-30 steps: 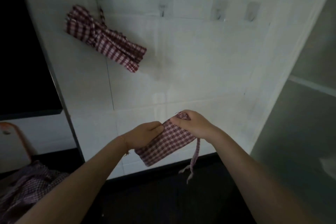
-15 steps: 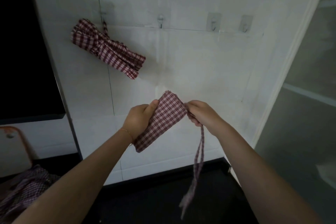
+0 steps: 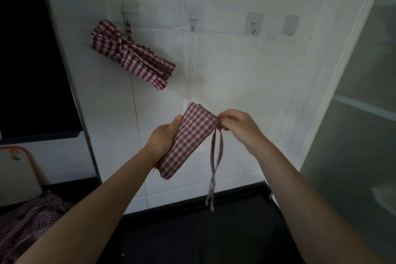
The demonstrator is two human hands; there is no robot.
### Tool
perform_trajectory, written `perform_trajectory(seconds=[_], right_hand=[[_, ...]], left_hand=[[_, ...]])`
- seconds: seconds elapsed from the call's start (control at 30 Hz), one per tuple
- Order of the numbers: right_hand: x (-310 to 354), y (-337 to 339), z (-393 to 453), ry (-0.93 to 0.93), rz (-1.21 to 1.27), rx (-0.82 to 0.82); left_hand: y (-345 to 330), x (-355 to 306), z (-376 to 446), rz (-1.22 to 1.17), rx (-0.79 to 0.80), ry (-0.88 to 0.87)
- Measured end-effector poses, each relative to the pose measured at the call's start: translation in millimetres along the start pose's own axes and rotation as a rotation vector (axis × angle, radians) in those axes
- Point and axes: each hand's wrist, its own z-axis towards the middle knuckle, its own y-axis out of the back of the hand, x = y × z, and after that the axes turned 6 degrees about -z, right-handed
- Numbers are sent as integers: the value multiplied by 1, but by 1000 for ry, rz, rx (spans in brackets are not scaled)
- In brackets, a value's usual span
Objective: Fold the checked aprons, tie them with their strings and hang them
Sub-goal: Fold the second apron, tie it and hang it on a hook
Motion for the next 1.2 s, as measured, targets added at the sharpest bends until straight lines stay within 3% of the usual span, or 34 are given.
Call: perform_trajectory(seconds=[0.1,0.27,0.37,0.43,0.53,0.63,0.7,0.77,0.87,0.93,1.03,1.2], right_hand=[[6,-5,-7,-5,86,138],[-1,-11,-5,-72,221,34],[-6,-17,-3,11,-208,-12],[-7,-23,-7,121,-547,49],[2,-36,-19,188,-902,277],[24,-50,-34,224,-992,540],[44,-50,-39,256,-965,664],[60,-40,-34,286,-944,682],[69,-14,-18,268,-845,625],[63,1,-9,207,-725,620],[44,9,0,70,-455,621],[21,5,-1,23,-244,630]], left_hand=[[0,-2,-3,-91,36,62],[9,-1,-8,-565,222,269],[13,-5,-11,-722,300,260],[12,-10,-12,-556,266,202],[2,-11,-8,-163,73,102],[-5,-8,-1,279,-45,-94],[-6,-7,0,567,48,-186],[-6,-6,-5,735,251,-214],[-7,-13,-22,687,533,-187],[-4,-25,-32,631,635,-203],[3,-38,-38,585,724,-235],[5,-41,-41,460,759,-180]])
